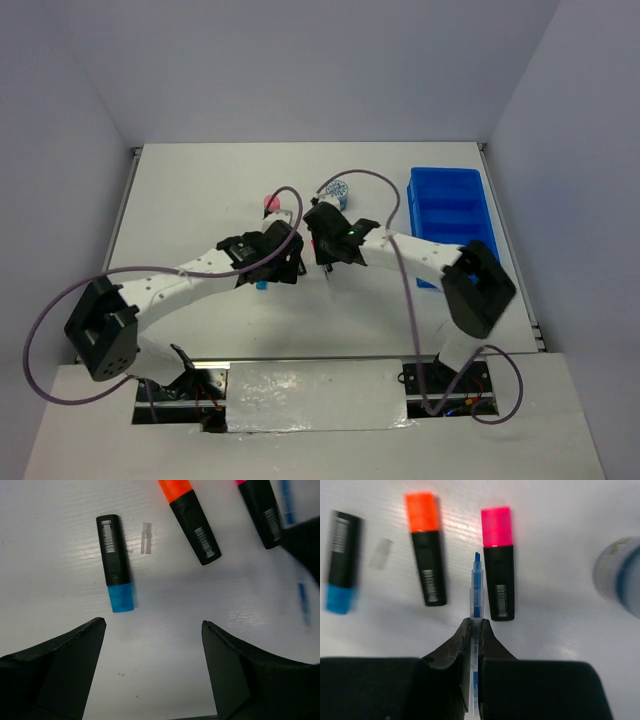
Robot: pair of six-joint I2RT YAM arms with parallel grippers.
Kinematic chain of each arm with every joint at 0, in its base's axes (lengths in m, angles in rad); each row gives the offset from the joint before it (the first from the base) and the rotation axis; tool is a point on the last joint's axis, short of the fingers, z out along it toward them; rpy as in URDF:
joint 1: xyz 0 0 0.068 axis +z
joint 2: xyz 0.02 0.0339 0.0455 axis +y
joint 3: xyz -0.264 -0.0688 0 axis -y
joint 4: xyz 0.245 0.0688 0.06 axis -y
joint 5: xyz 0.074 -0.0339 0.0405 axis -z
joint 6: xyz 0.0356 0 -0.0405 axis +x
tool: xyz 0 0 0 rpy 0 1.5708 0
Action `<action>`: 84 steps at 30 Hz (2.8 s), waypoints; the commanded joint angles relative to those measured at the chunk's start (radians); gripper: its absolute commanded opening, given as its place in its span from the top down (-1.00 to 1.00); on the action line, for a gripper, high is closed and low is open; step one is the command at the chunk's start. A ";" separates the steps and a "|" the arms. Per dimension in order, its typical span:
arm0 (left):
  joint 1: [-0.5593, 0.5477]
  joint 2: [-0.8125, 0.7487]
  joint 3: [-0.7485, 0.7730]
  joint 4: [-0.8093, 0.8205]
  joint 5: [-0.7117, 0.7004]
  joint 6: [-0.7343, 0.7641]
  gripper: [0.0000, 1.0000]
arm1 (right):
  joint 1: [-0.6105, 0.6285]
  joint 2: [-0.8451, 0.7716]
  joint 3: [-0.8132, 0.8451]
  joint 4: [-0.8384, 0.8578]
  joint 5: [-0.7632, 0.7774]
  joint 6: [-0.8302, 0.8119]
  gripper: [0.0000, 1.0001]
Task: Sort the stationery into containers
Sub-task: Pick up the pen from the center of the board, then close the pen cap on the pen.
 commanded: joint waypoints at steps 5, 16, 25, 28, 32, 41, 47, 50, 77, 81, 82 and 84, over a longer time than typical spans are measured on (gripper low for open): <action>0.007 0.126 0.056 0.105 0.029 -0.009 -0.71 | 0.002 -0.435 -0.103 -0.063 0.171 0.018 1.00; 0.094 0.282 0.125 0.137 0.042 0.074 0.19 | 0.005 -0.819 -0.338 -0.100 0.175 0.059 1.00; 0.151 0.374 0.172 0.149 0.091 0.121 0.13 | 0.005 -0.862 -0.386 -0.074 0.126 0.063 1.00; 0.168 0.401 0.169 0.159 0.102 0.126 0.13 | 0.005 -0.851 -0.383 -0.070 0.117 0.058 1.00; 0.179 0.433 0.175 0.165 0.116 0.135 0.13 | 0.005 -0.851 -0.383 -0.056 0.103 0.056 1.00; 0.177 0.485 0.165 0.186 0.133 0.126 0.13 | 0.010 -0.848 -0.387 -0.033 0.071 0.056 1.00; 0.177 0.502 0.169 0.188 0.139 0.123 0.45 | 0.017 -0.859 -0.406 -0.011 0.028 0.052 1.00; 0.179 0.500 0.168 0.172 0.141 0.111 0.87 | 0.017 -0.871 -0.416 0.009 0.000 0.049 1.00; 0.151 -0.630 -0.519 1.102 0.516 -0.369 1.00 | 0.398 -0.781 -0.633 0.751 0.032 0.021 1.00; 0.148 -0.635 -0.532 1.157 0.547 -0.386 1.00 | 0.405 -0.778 -0.614 0.740 0.076 0.038 1.00; 0.148 -0.638 -0.527 1.153 0.546 -0.380 1.00 | 0.407 -0.784 -0.619 0.743 0.084 0.041 1.00; 0.148 -0.647 -0.526 1.133 0.535 -0.376 1.00 | 0.410 -0.807 -0.633 0.763 0.093 0.044 1.00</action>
